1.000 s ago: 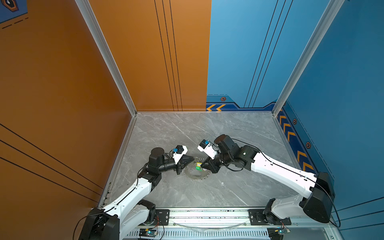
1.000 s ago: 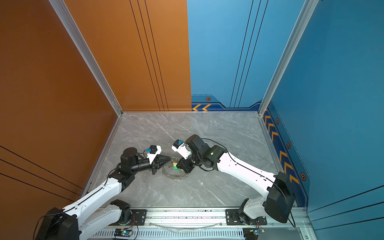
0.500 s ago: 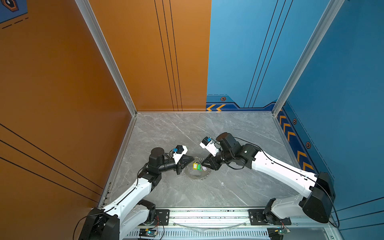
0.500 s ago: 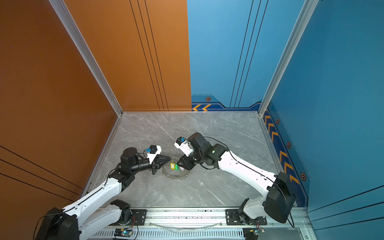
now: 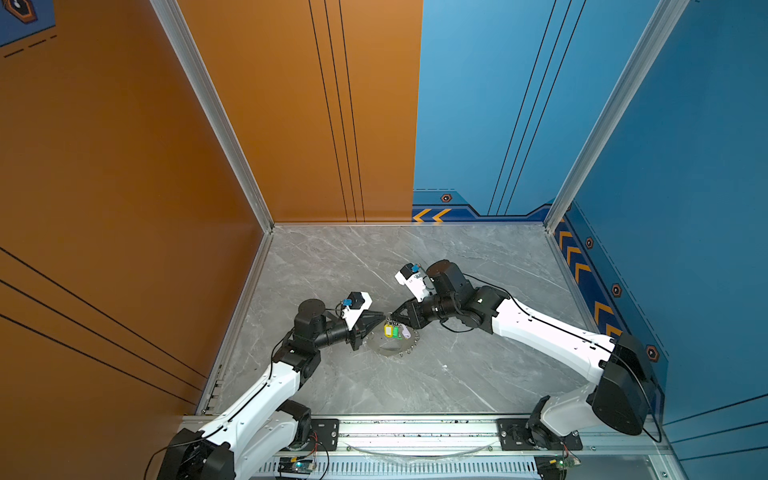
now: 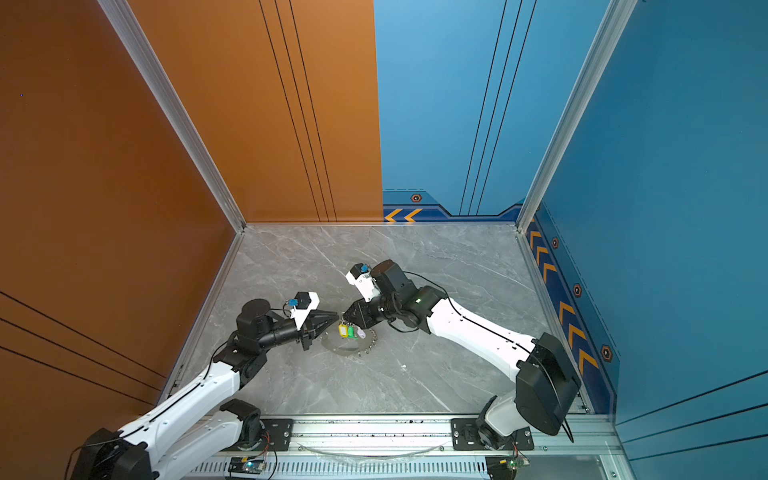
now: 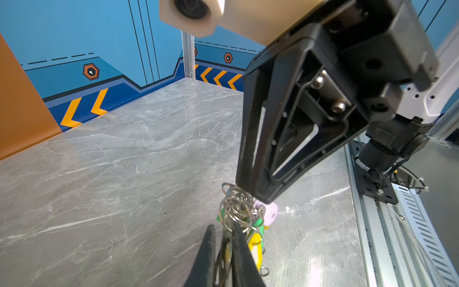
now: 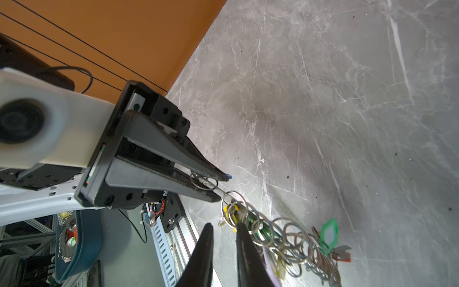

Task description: Remove the keys from the keyring

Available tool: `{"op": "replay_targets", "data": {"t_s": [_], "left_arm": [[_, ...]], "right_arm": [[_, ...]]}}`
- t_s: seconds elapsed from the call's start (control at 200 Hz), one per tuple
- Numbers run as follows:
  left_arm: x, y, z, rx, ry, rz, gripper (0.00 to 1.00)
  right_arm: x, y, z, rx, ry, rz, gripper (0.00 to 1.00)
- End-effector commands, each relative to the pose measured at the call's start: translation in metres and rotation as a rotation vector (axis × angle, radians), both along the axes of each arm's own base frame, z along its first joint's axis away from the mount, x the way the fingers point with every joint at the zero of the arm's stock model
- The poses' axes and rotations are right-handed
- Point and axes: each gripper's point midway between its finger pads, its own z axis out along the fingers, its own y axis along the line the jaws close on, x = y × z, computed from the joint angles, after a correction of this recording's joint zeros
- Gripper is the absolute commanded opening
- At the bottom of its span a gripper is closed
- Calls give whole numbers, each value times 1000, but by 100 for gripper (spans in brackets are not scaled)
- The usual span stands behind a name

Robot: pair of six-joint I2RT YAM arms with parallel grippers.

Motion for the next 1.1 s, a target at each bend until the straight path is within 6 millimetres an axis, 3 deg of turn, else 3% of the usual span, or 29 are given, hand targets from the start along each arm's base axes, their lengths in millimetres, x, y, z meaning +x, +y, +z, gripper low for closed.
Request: {"op": "replay_targets", "data": {"t_s": [0.0, 0.19, 0.531, 1.091], "left_arm": [[4, 6, 9, -10, -46, 48, 0], [5, 13, 17, -19, -92, 107, 0], [5, 15, 21, -25, -112, 121, 0], [5, 17, 25, -27, -129, 131, 0]], "right_arm": [[5, 4, 1, 24, 30, -18, 20], [8, 6, -4, 33, 69, -37, 20], [8, 18, 5, 110, 101, -30, 20], [9, 21, -16, 87, 173, -37, 20]]}}
